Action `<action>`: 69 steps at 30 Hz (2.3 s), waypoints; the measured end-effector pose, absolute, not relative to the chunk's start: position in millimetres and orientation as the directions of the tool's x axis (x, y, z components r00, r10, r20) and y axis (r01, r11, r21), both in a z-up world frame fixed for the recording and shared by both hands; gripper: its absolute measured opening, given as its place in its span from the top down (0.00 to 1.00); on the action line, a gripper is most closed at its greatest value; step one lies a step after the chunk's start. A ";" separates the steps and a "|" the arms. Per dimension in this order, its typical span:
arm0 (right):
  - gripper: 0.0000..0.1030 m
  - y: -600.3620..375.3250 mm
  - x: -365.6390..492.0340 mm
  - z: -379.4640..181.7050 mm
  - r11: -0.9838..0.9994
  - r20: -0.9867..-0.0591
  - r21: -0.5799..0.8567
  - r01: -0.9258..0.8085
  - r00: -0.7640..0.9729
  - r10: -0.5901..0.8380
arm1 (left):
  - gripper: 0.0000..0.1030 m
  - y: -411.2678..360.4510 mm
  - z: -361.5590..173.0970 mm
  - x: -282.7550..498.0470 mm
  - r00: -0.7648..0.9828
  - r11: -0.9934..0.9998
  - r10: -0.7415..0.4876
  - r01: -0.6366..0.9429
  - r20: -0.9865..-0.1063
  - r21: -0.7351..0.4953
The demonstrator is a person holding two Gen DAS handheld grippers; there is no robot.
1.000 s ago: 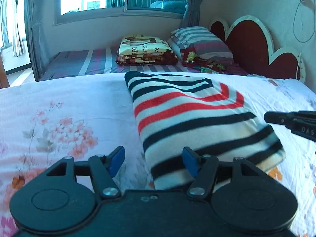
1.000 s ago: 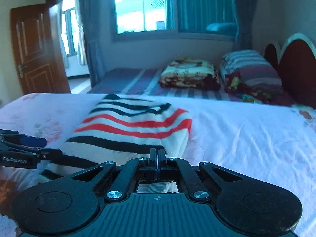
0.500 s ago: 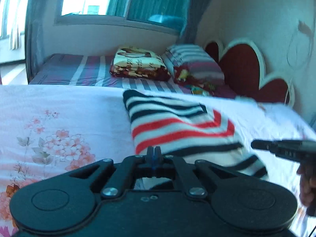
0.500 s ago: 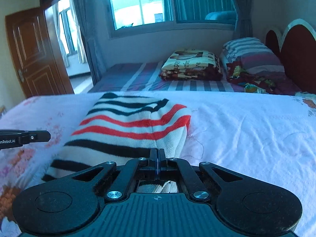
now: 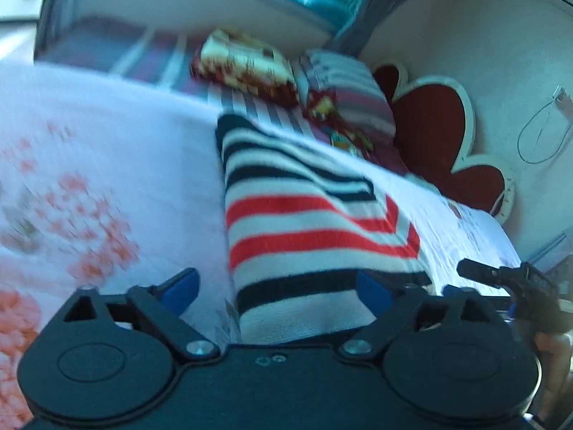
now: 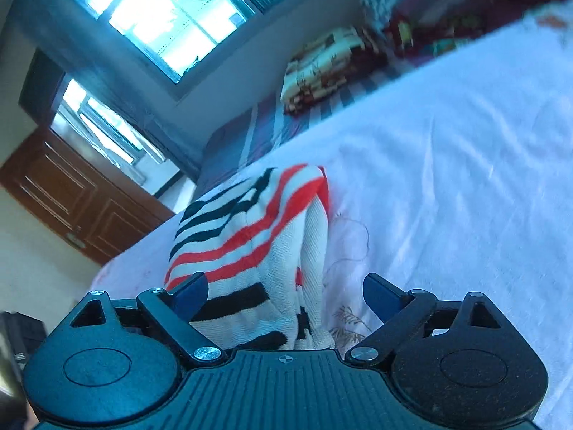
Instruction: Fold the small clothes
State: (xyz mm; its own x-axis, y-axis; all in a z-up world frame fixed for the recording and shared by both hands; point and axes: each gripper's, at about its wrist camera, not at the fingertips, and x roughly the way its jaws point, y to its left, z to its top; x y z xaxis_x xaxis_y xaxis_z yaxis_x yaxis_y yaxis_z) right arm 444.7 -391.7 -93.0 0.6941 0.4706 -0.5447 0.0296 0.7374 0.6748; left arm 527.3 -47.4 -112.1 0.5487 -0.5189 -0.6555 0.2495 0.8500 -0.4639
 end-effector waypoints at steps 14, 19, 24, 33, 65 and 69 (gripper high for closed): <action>0.35 -400.5 470.3 -122.7 0.648 -0.524 0.761 -0.033 0.558 0.643 | 0.23 -52.1 -144.7 554.9 0.437 0.764 -0.638 0.259 -0.633 -0.591; 0.37 -402.1 477.5 -123.7 0.641 -0.533 0.766 -0.043 0.515 0.671 | 0.23 -55.8 -143.2 557.6 0.430 0.762 -0.642 0.266 -0.635 -0.590; 0.37 -387.9 485.7 -116.4 0.684 -0.566 0.727 -0.054 0.516 0.642 | 0.22 -58.6 -142.3 558.6 0.429 0.766 -0.638 0.273 -0.639 -0.582; 0.45 -373.0 492.3 -115.8 0.717 -0.594 0.695 -0.054 0.517 0.616 | 0.23 -66.9 -138.2 557.3 0.430 0.782 -0.621 0.284 -0.655 -0.555; 0.69 -230.3 434.0 -16.1 0.917 -0.611 0.329 -0.226 0.689 0.390 | 0.60 -27.2 -73.9 510.5 0.527 0.765 -0.643 0.409 -0.555 -0.497; 0.69 -186.4 421.9 -0.4 0.915 -0.596 0.309 -0.260 0.696 0.399 | 0.60 6.0 -59.7 497.3 0.544 0.770 -0.637 0.413 -0.546 -0.487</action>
State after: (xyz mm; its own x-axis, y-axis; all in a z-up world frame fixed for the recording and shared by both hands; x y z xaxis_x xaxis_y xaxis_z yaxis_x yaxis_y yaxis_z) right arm 421.9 -186.4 -0.4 0.6965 0.3994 -0.5961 -0.2600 0.9148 0.3092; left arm 497.3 6.0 -59.7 0.5438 -0.6373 -0.5459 0.4126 0.7696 -0.4874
